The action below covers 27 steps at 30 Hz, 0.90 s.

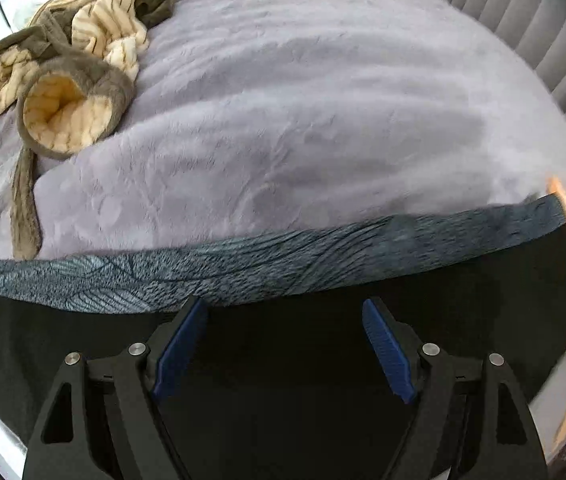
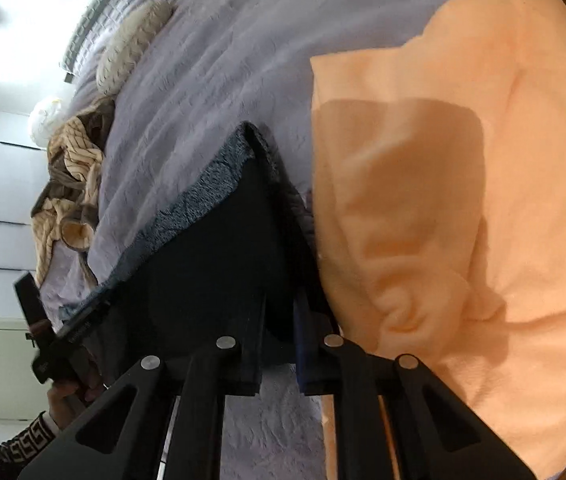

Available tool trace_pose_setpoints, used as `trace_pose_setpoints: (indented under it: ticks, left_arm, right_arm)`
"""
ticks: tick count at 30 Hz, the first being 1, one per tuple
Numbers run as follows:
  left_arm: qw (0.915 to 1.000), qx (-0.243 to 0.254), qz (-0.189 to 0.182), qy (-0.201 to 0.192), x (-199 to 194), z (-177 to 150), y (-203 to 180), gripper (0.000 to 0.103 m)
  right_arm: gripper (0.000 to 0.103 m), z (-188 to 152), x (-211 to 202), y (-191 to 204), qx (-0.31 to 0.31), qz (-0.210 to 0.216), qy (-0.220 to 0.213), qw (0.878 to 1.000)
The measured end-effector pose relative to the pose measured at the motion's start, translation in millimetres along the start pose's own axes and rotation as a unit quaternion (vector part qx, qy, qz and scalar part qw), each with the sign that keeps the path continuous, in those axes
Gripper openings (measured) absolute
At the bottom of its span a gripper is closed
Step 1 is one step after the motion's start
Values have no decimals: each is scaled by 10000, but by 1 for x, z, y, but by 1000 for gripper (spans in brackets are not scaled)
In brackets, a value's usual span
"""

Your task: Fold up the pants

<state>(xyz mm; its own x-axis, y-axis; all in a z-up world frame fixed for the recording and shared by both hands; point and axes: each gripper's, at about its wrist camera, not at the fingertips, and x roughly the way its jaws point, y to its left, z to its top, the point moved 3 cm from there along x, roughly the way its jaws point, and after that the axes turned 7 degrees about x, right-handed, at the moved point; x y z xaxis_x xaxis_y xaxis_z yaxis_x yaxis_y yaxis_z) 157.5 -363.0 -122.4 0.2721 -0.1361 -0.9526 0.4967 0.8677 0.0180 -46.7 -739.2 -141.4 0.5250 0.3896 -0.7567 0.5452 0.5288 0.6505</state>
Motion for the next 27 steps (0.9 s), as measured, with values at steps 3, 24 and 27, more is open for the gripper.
trace_pose_setpoints:
  ticks: [3, 24, 27]
  left_arm:
    - [9998, -178, -26, 105, 2, 1, 9, 80]
    - [9967, -698, 354, -208, 33, 19, 78, 92]
    - [9954, -834, 424, -187, 16, 17, 97, 92]
  right_arm:
    - [13, 3, -4, -11, 137, -259, -45, 9996]
    - [19, 15, 95, 135, -1936, -548, -237, 9793]
    - [25, 31, 63, 117, -1430, -777, -465, 9856]
